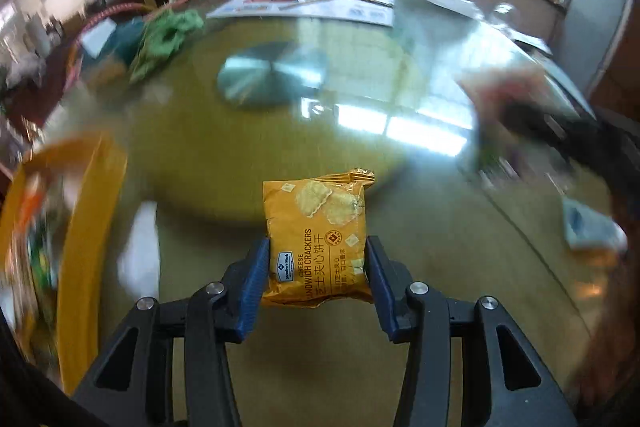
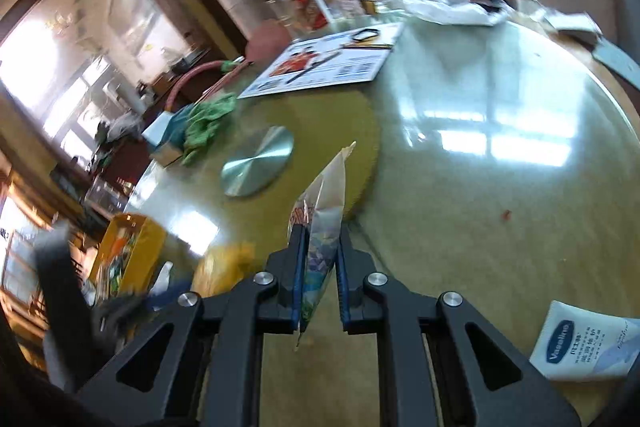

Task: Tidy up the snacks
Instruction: 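Carry the yellow cracker pack and white-blue bag over the yellow tray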

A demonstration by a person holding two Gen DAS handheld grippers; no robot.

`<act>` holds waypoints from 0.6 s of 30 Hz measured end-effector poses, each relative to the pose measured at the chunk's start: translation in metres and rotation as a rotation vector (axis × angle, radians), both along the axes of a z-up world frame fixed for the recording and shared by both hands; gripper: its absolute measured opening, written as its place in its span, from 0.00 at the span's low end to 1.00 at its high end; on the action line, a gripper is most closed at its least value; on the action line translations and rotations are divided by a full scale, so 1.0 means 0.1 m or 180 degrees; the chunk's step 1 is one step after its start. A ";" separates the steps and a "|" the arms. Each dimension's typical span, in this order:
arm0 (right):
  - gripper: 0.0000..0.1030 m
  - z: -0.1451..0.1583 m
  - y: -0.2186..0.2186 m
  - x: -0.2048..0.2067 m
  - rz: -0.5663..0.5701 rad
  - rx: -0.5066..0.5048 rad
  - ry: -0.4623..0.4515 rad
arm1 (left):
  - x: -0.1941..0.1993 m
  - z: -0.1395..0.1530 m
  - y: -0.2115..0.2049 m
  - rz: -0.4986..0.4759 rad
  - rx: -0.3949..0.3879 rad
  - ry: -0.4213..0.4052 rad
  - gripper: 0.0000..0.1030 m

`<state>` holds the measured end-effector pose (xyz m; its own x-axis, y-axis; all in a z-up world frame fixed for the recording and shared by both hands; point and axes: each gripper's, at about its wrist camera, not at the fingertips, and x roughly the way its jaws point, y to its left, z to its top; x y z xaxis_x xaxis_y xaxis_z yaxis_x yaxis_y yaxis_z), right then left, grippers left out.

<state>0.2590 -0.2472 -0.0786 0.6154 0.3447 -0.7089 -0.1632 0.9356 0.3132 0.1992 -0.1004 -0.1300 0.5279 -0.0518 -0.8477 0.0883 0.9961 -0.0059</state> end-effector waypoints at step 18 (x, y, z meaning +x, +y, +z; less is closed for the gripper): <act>0.15 0.10 2.28 -0.58 0.1348 0.0259 0.0193 | -1.06 1.31 2.36 0.0923 -0.0309 -0.0946 0.46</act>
